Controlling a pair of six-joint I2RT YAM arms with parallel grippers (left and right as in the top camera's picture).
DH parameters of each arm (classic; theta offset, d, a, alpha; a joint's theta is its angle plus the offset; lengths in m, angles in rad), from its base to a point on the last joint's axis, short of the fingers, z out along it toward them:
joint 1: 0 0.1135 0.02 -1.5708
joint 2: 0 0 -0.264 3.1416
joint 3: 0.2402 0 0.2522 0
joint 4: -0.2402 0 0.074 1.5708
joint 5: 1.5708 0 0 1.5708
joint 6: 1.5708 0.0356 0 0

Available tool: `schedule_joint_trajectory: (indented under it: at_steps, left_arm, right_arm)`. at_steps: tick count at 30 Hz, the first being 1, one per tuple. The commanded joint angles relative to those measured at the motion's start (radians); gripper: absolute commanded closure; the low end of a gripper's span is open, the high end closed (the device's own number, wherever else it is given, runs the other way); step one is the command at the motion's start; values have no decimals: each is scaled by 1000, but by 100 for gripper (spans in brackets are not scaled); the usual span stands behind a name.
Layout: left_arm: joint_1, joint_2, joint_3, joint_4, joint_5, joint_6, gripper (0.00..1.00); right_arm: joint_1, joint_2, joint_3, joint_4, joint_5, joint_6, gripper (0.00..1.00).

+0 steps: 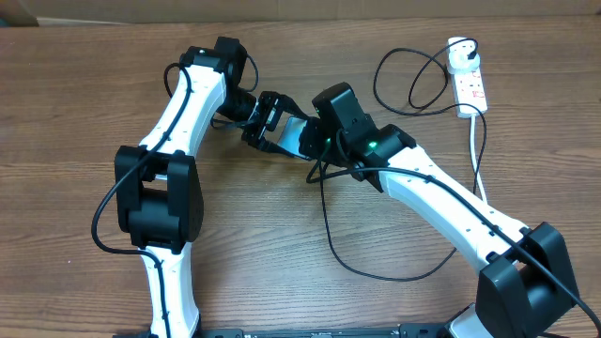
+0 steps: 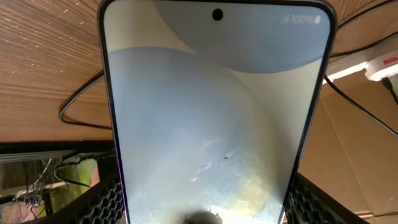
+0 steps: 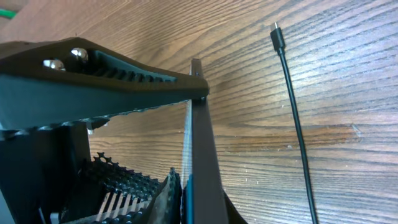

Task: Plug charger to phone and switch on socket
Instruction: 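Open the left gripper, releasing the phone to the right gripper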

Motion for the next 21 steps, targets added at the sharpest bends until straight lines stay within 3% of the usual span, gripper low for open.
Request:
schedule_joint_trajectory:
  at_steps: [1, 7, 14, 21]
  left_arm:
    - [-7, -5, 28, -6, 27, 13, 96]
    - [-7, -5, 28, -5, 27, 20, 95]
    - [-7, -5, 28, -5, 31, 27, 82]
    - [7, -5, 28, -1, 66, 27, 83]
  right_arm:
    - [5, 2, 22, 5, 10, -32, 93]
    - [5, 2, 22, 6, 10, -31, 96]
    - [4, 0, 22, 6, 10, -31, 96]
    - [2, -20, 22, 6, 10, -32, 96]
